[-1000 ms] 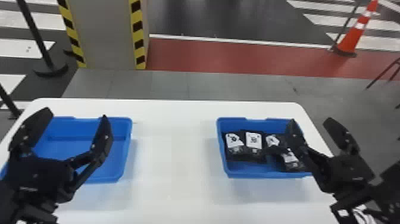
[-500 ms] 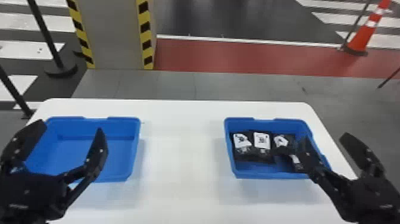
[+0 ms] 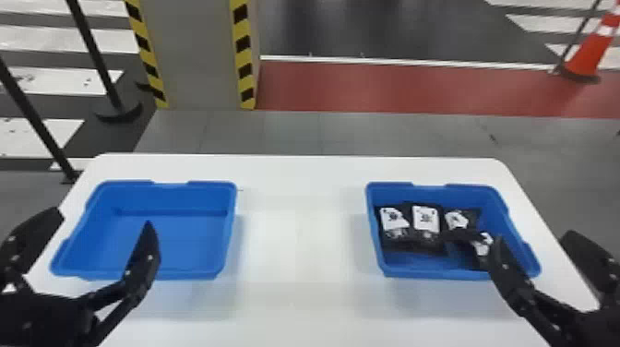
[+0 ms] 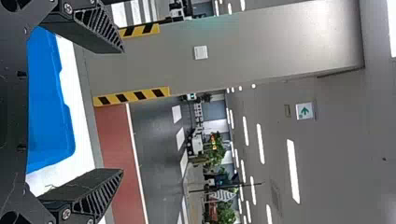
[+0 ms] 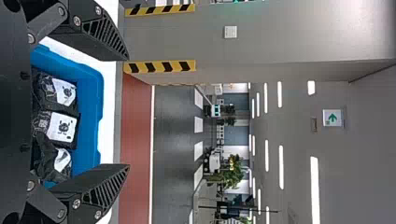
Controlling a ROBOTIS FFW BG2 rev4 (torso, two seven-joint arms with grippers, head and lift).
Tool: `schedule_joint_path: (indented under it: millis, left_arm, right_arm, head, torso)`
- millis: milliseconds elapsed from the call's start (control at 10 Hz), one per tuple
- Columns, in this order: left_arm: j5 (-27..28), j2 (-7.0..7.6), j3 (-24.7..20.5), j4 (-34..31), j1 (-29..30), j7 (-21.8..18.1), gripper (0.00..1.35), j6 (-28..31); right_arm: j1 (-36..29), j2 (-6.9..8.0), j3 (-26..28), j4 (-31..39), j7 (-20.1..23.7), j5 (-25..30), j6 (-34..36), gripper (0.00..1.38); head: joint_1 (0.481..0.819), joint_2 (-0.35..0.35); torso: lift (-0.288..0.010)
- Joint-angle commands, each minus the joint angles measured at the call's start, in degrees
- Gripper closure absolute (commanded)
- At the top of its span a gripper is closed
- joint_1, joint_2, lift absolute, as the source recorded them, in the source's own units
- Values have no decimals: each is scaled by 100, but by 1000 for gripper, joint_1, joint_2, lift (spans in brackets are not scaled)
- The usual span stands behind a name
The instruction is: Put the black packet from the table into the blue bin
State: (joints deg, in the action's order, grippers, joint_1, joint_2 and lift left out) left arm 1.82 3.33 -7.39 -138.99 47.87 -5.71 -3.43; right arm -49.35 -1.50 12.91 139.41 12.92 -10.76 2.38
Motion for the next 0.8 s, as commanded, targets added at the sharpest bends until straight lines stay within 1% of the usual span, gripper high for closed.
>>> schedule_joint_path:
  millis: [0,700]
  left_arm:
    - [12,-17,-27,-1,8,0,114,5]
    - [92,-17,-15,-1,-62,0,114,61]
  right_arm:
    - [28,1,-23,-40,0,25,1,219]
    - [84,1,-46,-139,0,71,1,217]
  head:
    - [695,-32]
    - [695,-29]
  torso:
    - [-110]
    - [-110]
